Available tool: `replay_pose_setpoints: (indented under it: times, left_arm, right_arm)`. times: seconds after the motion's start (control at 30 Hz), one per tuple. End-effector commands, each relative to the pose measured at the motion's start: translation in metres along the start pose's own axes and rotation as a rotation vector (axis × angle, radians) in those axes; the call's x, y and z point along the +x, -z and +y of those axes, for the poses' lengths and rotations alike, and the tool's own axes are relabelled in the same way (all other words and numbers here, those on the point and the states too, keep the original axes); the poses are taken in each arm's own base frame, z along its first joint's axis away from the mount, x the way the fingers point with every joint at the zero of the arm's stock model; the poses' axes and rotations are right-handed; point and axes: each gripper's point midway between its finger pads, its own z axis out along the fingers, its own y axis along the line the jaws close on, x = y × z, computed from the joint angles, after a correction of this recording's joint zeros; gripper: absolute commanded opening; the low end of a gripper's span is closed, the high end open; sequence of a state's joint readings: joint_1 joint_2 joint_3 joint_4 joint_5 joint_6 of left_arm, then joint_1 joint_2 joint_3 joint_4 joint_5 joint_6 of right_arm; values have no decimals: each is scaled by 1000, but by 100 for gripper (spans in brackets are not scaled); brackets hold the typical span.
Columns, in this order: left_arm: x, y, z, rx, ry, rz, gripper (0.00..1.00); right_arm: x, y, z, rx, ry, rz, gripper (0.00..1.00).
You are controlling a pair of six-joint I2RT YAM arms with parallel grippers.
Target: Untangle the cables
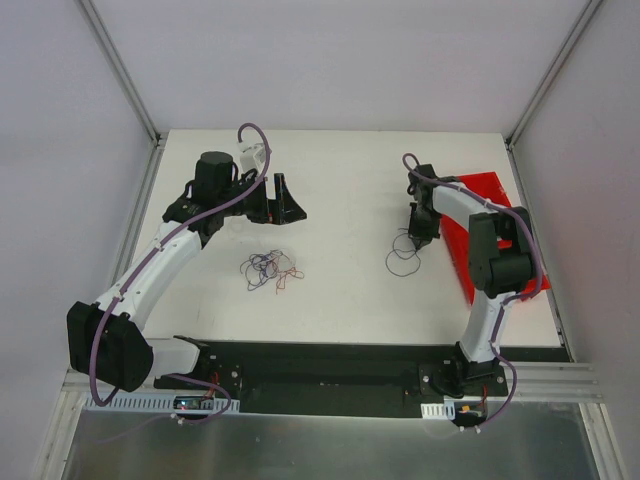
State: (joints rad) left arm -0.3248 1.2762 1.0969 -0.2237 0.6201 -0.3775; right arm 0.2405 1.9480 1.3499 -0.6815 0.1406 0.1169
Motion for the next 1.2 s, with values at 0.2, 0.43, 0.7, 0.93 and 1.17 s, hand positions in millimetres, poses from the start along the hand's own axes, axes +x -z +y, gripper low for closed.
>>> replay_pose_setpoints:
  times: [0.2,0.43,0.7,0.93,1.17]
  left_arm:
    - [-3,0,3,6,-4,-9,88]
    - [-2,-1,8,-9,-3,-8,88]
    - [0,-2,6,5,5,2,88]
    - [3,-6,0,58,50,38,87]
    - [1,-5,2,52,44,30,87]
  right_arm:
    - [-47,91,-2,-81,27,-366,0]
    - [-84,146,-36,-26,-100,-538,0]
    - [-152,175,-99,110,-323,-734,0]
    - [-191,174,-156,296,-548,-811,0]
    - [-187,111,-161,351,-562,-663,0]
